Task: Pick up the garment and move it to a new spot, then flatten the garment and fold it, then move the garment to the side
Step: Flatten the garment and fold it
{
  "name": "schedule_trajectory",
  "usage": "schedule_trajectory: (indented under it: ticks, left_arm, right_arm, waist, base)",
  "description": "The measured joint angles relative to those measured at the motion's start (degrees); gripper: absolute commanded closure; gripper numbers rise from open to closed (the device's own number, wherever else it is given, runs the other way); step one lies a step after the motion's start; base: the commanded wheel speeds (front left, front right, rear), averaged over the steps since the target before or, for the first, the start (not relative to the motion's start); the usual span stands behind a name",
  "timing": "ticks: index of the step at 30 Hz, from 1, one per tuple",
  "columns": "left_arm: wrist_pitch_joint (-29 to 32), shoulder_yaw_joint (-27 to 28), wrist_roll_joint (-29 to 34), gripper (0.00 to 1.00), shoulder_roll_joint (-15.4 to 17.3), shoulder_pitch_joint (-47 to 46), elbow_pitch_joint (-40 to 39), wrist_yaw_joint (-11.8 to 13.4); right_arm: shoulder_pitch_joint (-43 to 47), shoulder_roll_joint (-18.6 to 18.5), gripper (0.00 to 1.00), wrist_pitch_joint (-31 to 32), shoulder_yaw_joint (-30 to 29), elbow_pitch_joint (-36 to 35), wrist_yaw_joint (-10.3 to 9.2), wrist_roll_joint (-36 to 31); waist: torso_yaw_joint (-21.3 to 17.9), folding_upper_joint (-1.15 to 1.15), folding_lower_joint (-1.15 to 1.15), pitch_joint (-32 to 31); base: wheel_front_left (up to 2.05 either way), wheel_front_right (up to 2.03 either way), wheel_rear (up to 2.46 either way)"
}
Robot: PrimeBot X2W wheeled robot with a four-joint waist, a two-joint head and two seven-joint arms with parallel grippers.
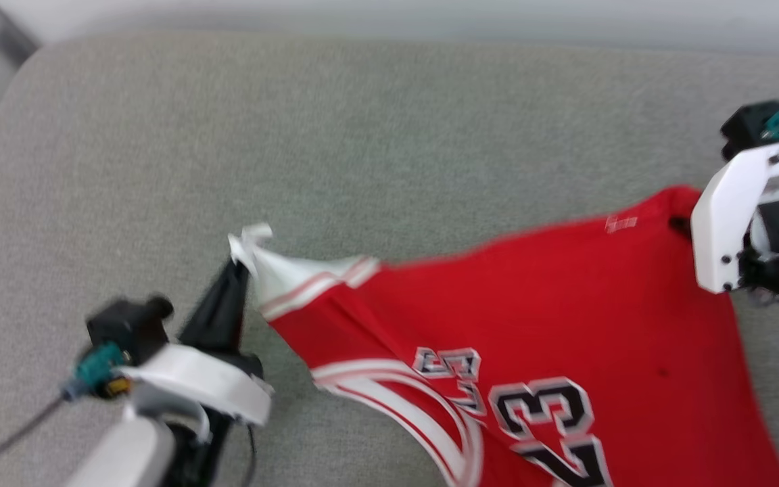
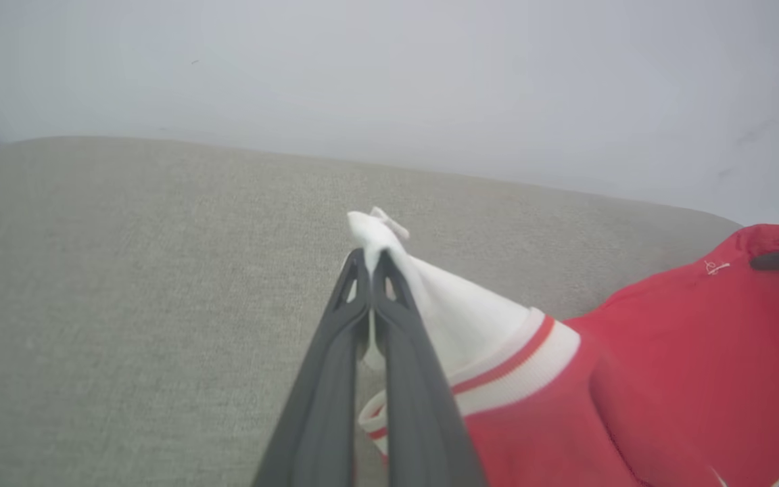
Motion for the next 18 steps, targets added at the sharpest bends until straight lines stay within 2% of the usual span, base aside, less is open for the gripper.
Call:
schedule_trajectory:
  ticks: [6, 14, 15, 18]
  left_arm:
    - [4.32, 2.27, 1.00, 1.00, 4.82, -9.95, 0.16, -1.80]
    - [10.11, 3.07, 0.24, 1.00, 5.45, -27.03, 8.81, -5.06]
    - [10.11, 3.07, 0.24, 1.00, 5.45, -27.03, 8.81, -5.06]
    - [11.11, 3.25, 0.48, 1.00, 4.76, -35.94, 15.15, -6.35]
  right_arm:
    - [-2.34, -1.26, 1.00, -4.36, -1.16, -1.92, 0.00, 0.45]
    - [-9.05, -1.47, 1.00, -8.42, -2.37, 0.33, 0.01, 0.03]
    - [-9.05, -1.47, 1.00, -8.42, -2.37, 0.33, 0.01, 0.03]
    - [-13.66, -1.45, 1.00, -10.14, -2.47, 1.97, 0.01, -0.02]
  waist:
    - [-2.15, 0.00, 0.00, -5.32]
    - [-6.49, 0.00, 0.00, -9.38]
    - [-6.49, 0.00, 0.00, -9.38]
    - [-7.87, 0.00, -0.01, -8.74]
  base:
    - [0.00, 0.00, 0.00]
    - [0.00, 0.00, 0.00]
    - [0.00, 0.00, 0.00]
    - [0.00, 0.00, 0.00]
